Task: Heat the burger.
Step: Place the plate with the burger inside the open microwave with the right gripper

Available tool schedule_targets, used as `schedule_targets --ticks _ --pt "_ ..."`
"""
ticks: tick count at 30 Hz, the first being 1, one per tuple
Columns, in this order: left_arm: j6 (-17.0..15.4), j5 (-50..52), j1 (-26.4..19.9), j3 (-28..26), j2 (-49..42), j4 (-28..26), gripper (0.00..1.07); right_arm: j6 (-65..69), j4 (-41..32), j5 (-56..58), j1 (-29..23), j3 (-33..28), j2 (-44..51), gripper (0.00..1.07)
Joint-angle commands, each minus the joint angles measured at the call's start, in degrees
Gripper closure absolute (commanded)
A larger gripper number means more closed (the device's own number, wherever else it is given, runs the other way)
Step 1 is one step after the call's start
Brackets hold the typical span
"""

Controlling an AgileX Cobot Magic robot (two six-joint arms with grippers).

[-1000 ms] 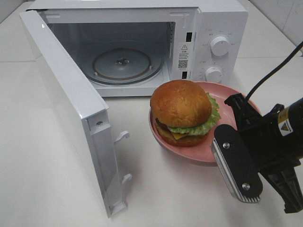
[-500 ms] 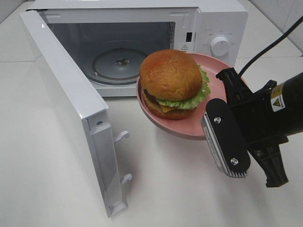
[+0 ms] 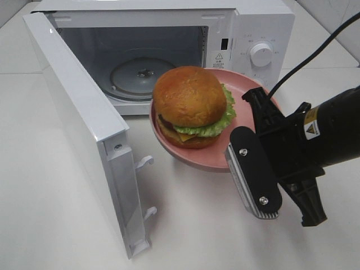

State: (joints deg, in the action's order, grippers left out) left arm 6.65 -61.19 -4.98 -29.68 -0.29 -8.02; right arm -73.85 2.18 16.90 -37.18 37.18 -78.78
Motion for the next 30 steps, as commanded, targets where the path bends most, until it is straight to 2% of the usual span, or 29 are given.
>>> schedule_targets --ticks 1,23,30 --pt "-0.23 -0.11 -0.06 0.11 -0.8 0.0 0.06 -0.92 -0.52 -5.1 -2.06 3.09 -2.69 1.07" --pt "-0.23 -0.11 -0.06 0.11 -0.8 0.0 0.06 -0.74 -0.86 -5.9 -2.29 17.3 -17.07 1.07" --pt "-0.23 -0.11 -0.06 0.11 -0.8 0.0 0.06 -0.92 -2.18 -4.87 -0.29 23.55 -22.46 1.07"
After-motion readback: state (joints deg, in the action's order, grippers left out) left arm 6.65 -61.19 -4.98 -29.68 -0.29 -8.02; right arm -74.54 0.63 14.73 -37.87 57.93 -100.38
